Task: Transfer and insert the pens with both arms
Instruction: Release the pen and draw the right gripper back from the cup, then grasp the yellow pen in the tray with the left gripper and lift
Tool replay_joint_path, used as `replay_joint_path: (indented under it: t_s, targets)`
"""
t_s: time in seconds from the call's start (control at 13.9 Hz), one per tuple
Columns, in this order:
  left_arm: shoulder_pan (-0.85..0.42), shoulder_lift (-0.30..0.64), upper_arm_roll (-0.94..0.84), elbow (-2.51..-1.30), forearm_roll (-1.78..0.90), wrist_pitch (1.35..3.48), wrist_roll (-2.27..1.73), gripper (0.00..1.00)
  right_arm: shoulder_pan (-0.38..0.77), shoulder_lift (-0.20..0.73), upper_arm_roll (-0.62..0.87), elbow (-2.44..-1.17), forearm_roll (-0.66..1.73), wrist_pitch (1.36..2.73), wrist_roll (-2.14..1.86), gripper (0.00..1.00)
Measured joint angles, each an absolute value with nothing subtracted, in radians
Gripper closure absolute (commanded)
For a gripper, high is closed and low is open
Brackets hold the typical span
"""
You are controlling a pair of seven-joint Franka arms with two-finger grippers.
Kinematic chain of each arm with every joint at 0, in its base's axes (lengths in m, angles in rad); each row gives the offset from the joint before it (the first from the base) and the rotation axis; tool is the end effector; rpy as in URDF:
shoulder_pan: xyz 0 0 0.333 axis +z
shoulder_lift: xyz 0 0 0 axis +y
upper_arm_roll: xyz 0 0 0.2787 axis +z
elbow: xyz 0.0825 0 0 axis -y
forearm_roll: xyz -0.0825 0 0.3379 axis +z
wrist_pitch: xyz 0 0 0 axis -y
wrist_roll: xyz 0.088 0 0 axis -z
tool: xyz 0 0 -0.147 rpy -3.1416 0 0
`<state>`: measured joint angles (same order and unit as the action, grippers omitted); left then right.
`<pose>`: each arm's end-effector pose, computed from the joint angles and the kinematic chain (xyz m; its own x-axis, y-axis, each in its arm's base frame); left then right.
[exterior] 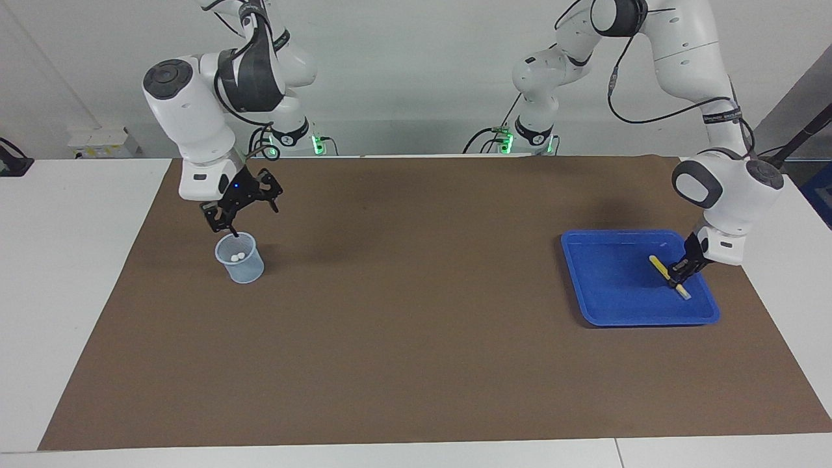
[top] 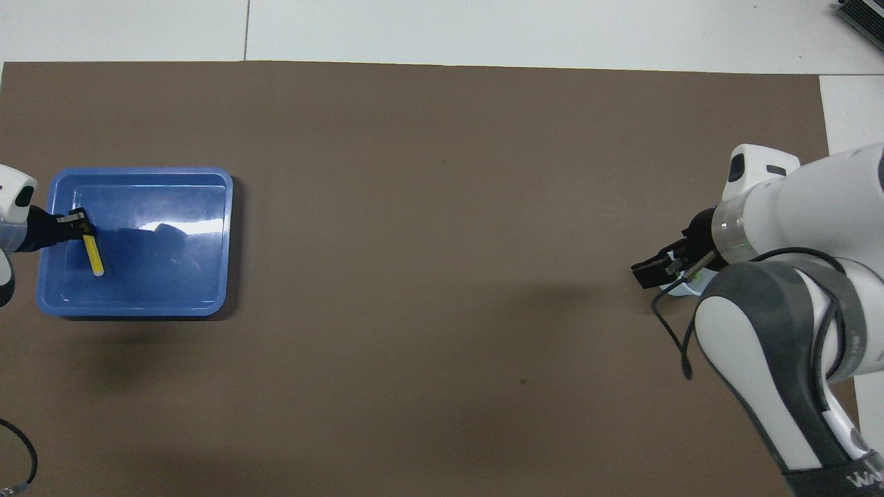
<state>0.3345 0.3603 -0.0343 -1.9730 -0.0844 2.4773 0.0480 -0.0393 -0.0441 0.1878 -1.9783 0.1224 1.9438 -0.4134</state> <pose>0.5593 0.1717 0.2583 0.9384 0.3140 0.1442 0.3074 -0.9493 0.0662 0.4975 0.0881 0.4262 0.8691 0.4922 0.0486 0.4946 -0.8640 -0.0943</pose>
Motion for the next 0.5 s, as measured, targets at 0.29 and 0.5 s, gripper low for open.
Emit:
replay_joint_path:
  t_s: [0.29,0.5]
  targets:
    - [0.332,0.360,-0.045,-1.971,-0.085,2.473,0.021,1.00,-0.031,-0.044,0.263,-1.978,0.274,1.946,-0.107,0.00]
    - [0.317,0.359,-0.053,-1.927,-0.085,2.394,-0.066,1.00,-0.031,-0.044,0.263,-1.978,0.374,1.950,0.011,0.00]
